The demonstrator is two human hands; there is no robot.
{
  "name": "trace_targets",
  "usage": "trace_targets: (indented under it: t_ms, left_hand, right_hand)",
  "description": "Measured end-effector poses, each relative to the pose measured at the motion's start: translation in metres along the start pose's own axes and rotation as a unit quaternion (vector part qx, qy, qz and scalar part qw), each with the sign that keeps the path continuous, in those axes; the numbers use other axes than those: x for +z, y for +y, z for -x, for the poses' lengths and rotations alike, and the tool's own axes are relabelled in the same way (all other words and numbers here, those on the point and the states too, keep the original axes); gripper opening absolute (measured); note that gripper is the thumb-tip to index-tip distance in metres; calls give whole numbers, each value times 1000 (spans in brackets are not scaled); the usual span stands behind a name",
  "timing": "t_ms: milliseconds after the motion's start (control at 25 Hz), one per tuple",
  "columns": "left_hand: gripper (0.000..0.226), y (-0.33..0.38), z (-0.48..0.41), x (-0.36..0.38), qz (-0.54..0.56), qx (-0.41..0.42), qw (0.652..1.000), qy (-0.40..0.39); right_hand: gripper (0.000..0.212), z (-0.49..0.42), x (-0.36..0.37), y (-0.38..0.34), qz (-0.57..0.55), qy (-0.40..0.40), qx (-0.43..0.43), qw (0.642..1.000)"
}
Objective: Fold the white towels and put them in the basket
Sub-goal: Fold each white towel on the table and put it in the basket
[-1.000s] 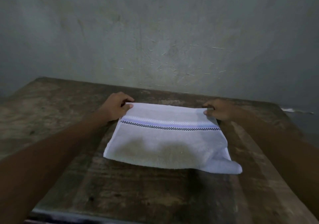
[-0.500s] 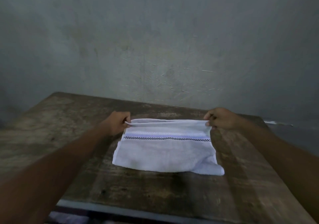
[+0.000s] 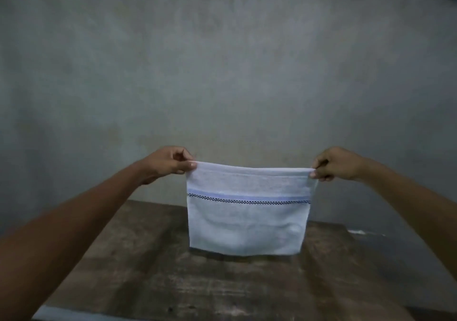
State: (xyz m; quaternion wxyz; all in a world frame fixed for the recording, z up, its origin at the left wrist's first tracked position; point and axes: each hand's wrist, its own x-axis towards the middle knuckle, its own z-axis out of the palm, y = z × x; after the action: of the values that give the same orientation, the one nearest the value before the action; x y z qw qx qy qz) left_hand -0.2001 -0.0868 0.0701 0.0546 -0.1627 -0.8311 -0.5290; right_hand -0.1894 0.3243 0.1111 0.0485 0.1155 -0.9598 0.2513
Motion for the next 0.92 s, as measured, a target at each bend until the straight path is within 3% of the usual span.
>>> trace_targets:
  t_ms: [160,280,360,440,520,600,680,760,840,920]
  left_hand:
    - [28,77,18,-29,-147,73,986,22]
    - [23,120,26,-33,-423,93,901,14]
    - [18,137,30,-29,-509,106,852,60]
    - [12,144,29,-28,-491,117,858,90]
    - [10,145,33,-33,-371,93,923,37]
    - [13,137,40,-33,-200,4,978,-65]
    - [19,116,41,-31,-110,-104,974,-168]
    - [23,89,35,-21,-150,-128,962,-187]
    - [20,70,18,-8,-295,-25,952,-74]
    - [16,67,4,8,-407,108,904,70]
  right_hand:
    - [2,33,-56,-43,11,75,-37,996]
    - [6,49,-79,-65,74,82,-59,992]
    - [10,53,-87,-73,121,101,-82,984]
    - [14,53,-86,-75,147,84,-88,982]
    - [13,57,-87,-67,137,80,-73,985]
    - [11,66,-80,-58,108,-68,-11,992]
    - [6,70,-67,-46,51,-188,63,979]
    - [6,61,-52,-32,31,-153,58,986]
    - [8,45,-36,-25,37,-48,21,998]
    - [16,31,-25,-24,52,70,-4,996]
